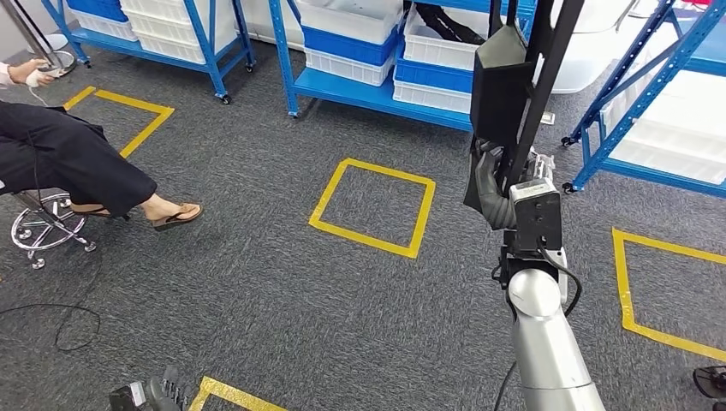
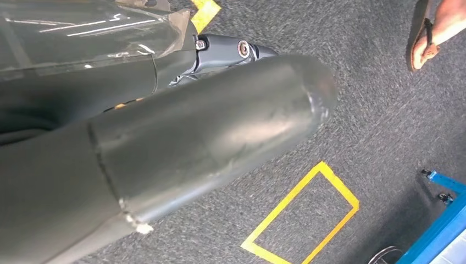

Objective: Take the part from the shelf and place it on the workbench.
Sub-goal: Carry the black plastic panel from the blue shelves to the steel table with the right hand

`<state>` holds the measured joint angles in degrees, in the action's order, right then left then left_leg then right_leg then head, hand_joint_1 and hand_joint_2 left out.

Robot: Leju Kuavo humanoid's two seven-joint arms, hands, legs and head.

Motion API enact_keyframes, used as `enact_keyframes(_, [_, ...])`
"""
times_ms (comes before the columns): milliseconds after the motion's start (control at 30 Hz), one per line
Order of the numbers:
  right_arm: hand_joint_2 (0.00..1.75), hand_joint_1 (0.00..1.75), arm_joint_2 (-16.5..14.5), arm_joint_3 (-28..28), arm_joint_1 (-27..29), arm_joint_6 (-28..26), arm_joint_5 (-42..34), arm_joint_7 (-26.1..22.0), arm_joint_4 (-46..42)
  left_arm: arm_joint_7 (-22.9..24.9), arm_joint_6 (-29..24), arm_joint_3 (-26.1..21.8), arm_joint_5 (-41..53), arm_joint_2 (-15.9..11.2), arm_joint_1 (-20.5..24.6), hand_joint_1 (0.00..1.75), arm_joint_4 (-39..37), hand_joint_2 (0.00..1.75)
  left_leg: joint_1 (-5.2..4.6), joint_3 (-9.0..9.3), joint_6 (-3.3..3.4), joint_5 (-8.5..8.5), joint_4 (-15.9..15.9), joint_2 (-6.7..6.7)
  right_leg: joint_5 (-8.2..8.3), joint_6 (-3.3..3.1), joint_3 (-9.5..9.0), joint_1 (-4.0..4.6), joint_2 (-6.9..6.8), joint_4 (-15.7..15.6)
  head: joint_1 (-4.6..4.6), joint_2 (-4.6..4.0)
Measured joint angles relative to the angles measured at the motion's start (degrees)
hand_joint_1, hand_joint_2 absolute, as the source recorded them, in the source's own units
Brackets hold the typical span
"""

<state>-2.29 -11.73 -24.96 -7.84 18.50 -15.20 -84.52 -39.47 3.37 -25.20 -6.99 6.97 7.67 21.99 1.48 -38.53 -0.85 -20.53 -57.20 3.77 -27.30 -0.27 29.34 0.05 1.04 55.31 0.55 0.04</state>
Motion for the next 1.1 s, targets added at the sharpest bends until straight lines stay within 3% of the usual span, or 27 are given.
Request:
enact_keyframes(33, [1.75, 1.57, -0.03, 0.00, -0.09, 0.12, -0.08, 0.01, 0.09, 0.00, -0.08, -0.12, 0.13, -0.02, -0.07, 0.00, -0.01, 0.00, 0.02, -0.89, -0.18, -1.41, -1.99, -0.88, 0.54, -0.43, -0.15, -0.41, -0.57, -0.37, -0.15, 0.00])
enact_keyframes(100, [1.75, 1.57, -0.06, 0.02, -0.26, 0.27, -0.32, 0.01, 0.42, 0.00, -0.23, -0.42, 0.40, -0.06, -0.21, 0.00, -0.01, 0.00, 0.15, -3.89, -0.62, -5.83, -9.40, -2.64, 1.04, -0.92, -0.10, -0.65, -1.69, -0.57, -0.48, 0.00])
enact_keyframes(167, [1.75, 1.57, -0.05, 0.04, -0.33, 0.40, -0.54, -0.03, 0.96, 0.00, -0.32, -0.70, 0.59, -0.10, -0.47, 0.00, -0.02, 0.00, 0.46, -6.11, -1.35, -8.37, -15.49, -3.10, 1.07, -0.90, 0.11, -0.68, -2.89, -0.52, -0.57, 0.00])
enact_keyframes(200, [1.75, 1.57, -0.05, 0.05, -0.38, 0.49, -0.60, -0.04, 1.23, 0.00, -0.33, -0.81, 0.70, -0.15, -0.58, 0.00, -0.03, 0.00, 0.70, -5.84, -1.71, -8.22, -15.68, -3.37, 1.06, -0.85, 0.18, -0.78, -3.49, -0.45, -0.58, 0.00])
enact_keyframes(233, [1.75, 1.57, -0.04, 0.05, -0.50, 0.56, -0.63, -0.05, 1.49, 0.00, -0.32, -0.91, 0.81, -0.22, -0.63, 0.00, -0.03, 0.00, 0.99, -4.49, -2.07, -7.23, -13.72, -3.77, 0.98, -0.69, 0.26, -0.95, -4.07, -0.28, -0.57, 0.00])
enact_keyframes(300, [1.75, 1.57, -0.03, 0.05, -1.11, 0.68, -0.65, -0.06, 1.84, 0.00, -0.30, -1.07, 0.91, -0.23, -0.55, 0.00, -0.03, 0.00, 1.54, -0.14, -2.86, -4.75, -6.68, -5.79, 0.33, 0.20, 0.81, -1.02, -5.09, 0.88, -0.72, 0.00])
enact_keyframes(367, [1.75, 1.57, 0.06, 0.10, -2.01, 0.79, -0.65, -0.09, 2.02, 0.00, -0.27, -1.18, 0.96, -0.09, -0.36, 0.00, -0.03, 0.00, 1.60, 2.03, -2.43, -3.87, -2.83, -7.02, -0.63, 1.39, 1.72, -0.63, -5.88, 2.36, -0.59, 0.00])
enact_keyframes(467, [1.75, 1.57, 0.09, 0.11, -2.65, 0.87, -0.67, -0.14, 2.13, 0.00, -0.24, -1.42, 0.98, -0.06, -0.28, 0.00, -0.03, 0.00, 0.76, 1.54, -0.38, -3.72, -2.67, -5.62, -0.97, 2.63, 1.84, -0.49, -6.80, 2.75, 0.12, 0.00])
enact_keyframes(533, [1.75, 1.57, 0.15, 0.11, -2.68, 0.86, -0.66, -0.14, 2.22, 0.00, -0.24, -1.52, 0.98, -0.09, -0.25, 0.00, -0.03, 0.00, 0.62, 1.41, 0.67, -3.22, -2.28, -4.60, -2.36, 3.00, 2.76, -1.02, -4.98, 4.88, 0.23, 0.00])
enact_keyframes(600, [1.75, 1.57, 0.32, 0.15, -2.66, 0.85, -0.66, -0.14, 2.37, 0.00, -0.23, -1.57, 0.98, -0.14, -0.21, 0.00, -0.03, 0.00, 0.66, 1.23, 1.26, -2.90, -2.03, -3.59, -5.50, 2.76, 5.81, -1.24, -2.28, 11.47, 0.38, 0.00])
enact_keyframes(667, [1.75, 1.57, 0.48, 0.16, -2.58, 0.85, -0.68, -0.15, 2.62, 0.00, -0.19, -1.63, 0.99, -0.14, -0.20, 0.00, -0.03, 0.00, 0.48, 1.02, 1.50, -2.76, -2.00, -2.35, -7.72, 2.71, 9.20, -1.15, -1.39, 18.27, 0.38, 0.00])
enact_keyframes(700, [1.75, 1.57, 0.55, 0.16, -2.54, 0.85, -0.72, -0.14, 2.77, 0.00, -0.14, -1.67, 1.01, -0.12, -0.20, 0.00, -0.03, 0.00, 0.35, 0.95, 1.58, -2.70, -2.00, -1.66, -7.64, 2.86, 9.76, -1.05, -1.24, 19.18, 0.38, 0.00])
enact_keyframes(733, [1.75, 1.57, 0.60, 0.16, -2.53, 0.85, -0.76, -0.13, 2.87, 0.00, -0.08, -1.71, 1.03, -0.10, -0.20, 0.00, -0.03, 0.00, 0.23, 0.92, 1.64, -2.63, -2.01, -0.98, -6.62, 3.06, 9.19, -0.98, -1.10, 17.69, 0.38, 0.00])
enact_keyframes(800, [1.75, 1.57, 0.71, 0.16, -2.76, 0.85, -0.84, -0.10, 2.97, 0.00, 0.06, -1.81, 1.10, -0.07, -0.17, 0.00, -0.03, 0.00, 0.14, 0.89, 1.60, -2.47, -1.99, 0.27, -3.28, 3.16, 5.74, -0.79, 0.16, 9.90, 0.40, 0.00])
enact_keyframes(867, [1.75, 1.57, 0.84, 0.19, -3.23, 0.86, -0.92, -0.02, 2.97, 0.00, 0.15, -1.93, 1.25, 0.02, -0.07, 0.00, -0.03, 0.00, 0.04, 0.67, 1.24, -2.17, -1.97, 1.30, -1.09, 2.71, 3.14, -0.33, 1.44, 4.06, 0.43, 0.00])
enact_keyframes(933, [1.75, 1.57, 0.93, 0.21, -3.65, 0.98, -0.97, 0.36, 2.97, 0.00, 0.21, -2.05, 1.40, 0.11, -0.02, 0.00, -0.03, 0.00, 0.03, 0.40, 0.60, -1.75, -1.79, 2.15, -0.65, 2.17, 2.75, 0.19, 1.20, 3.17, 0.49, 0.00])
enact_keyframes(967, [1.75, 1.57, 0.97, 0.21, -3.81, 1.05, -0.88, 0.69, 2.97, 0.00, 0.24, -2.14, 1.46, 0.15, -0.03, 0.00, -0.03, 0.00, 0.06, 0.29, 0.30, -1.60, -1.72, 2.38, -0.40, 1.82, 2.66, -0.01, 0.72, 2.93, 0.51, 0.00])
enact_keyframes(1033, [1.75, 1.57, 1.12, 0.25, -4.03, 1.11, -0.22, 1.57, 2.96, -0.01, 0.29, -2.31, 1.58, 0.14, -0.01, 0.00, -0.01, 0.00, -0.11, -0.56, -0.03, -2.72, -3.16, 0.72, 0.19, 0.83, 2.37, -0.67, -0.35, 2.23, 0.32, 0.00])
enact_keyframes(1100, [1.75, 1.57, 1.48, 0.46, -3.80, 0.90, 1.02, 2.25, 2.78, -0.01, 0.33, -2.45, 1.86, 0.10, 0.05, 0.00, 0.15, 0.00, -0.25, -3.20, -0.21, -6.37, -9.06, -2.06, 0.46, -0.02, 2.25, -0.94, -1.48, 1.84, 0.07, 0.00])
